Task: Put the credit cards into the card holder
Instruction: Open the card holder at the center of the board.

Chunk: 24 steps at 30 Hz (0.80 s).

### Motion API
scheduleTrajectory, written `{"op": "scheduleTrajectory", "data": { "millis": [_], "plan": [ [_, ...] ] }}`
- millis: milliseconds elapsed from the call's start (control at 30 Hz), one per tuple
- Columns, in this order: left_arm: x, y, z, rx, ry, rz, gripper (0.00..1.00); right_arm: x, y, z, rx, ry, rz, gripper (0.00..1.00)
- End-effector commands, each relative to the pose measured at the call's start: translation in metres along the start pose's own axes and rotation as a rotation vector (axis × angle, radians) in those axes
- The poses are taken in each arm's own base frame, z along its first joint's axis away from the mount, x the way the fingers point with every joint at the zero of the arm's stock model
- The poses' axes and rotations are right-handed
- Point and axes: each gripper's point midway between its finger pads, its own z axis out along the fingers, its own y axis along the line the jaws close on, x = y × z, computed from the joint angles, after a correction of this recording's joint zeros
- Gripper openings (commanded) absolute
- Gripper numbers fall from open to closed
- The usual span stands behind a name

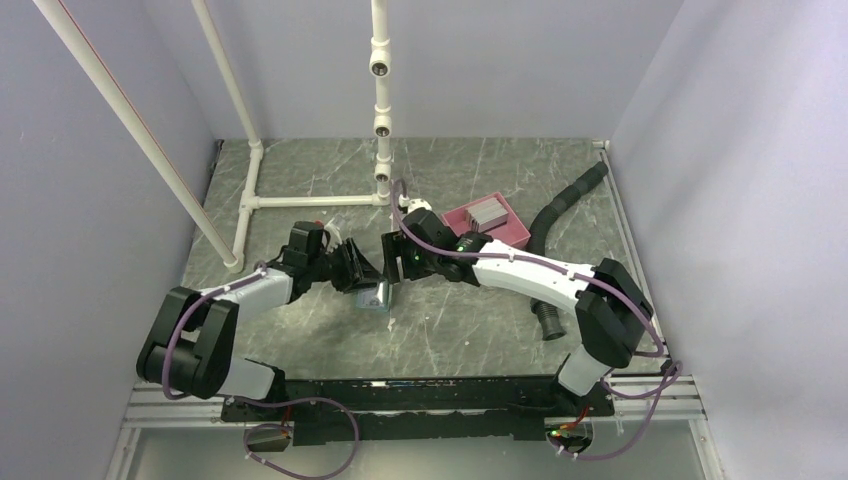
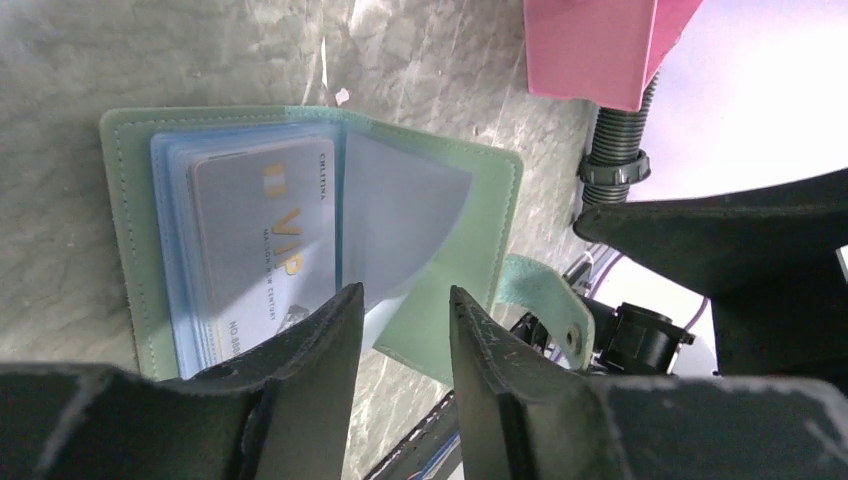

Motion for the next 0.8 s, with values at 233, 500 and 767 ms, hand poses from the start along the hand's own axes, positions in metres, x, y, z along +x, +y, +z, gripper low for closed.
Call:
{"op": "scheduleTrajectory", "data": {
  "millis": [233, 500, 767],
  "plan": [
    [0.010, -0.015, -0.004, 0.114, 0.005, -0.041, 0.41, 0.030, -0.044, 0.039, 0.141, -0.035, 0.131, 0.52],
    [-0.004, 0.023, -0.041, -0.062, -0.056, -0.081, 0.69, 0.049, -0.073, 0.058, 0.172, -0.012, 0.069, 0.00],
    [-0.004, 0.045, -0.037, -0.053, -0.056, -0.153, 0.70, 0.061, -0.081, 0.072, 0.142, 0.022, 0.064, 0.00]
  ]
}}
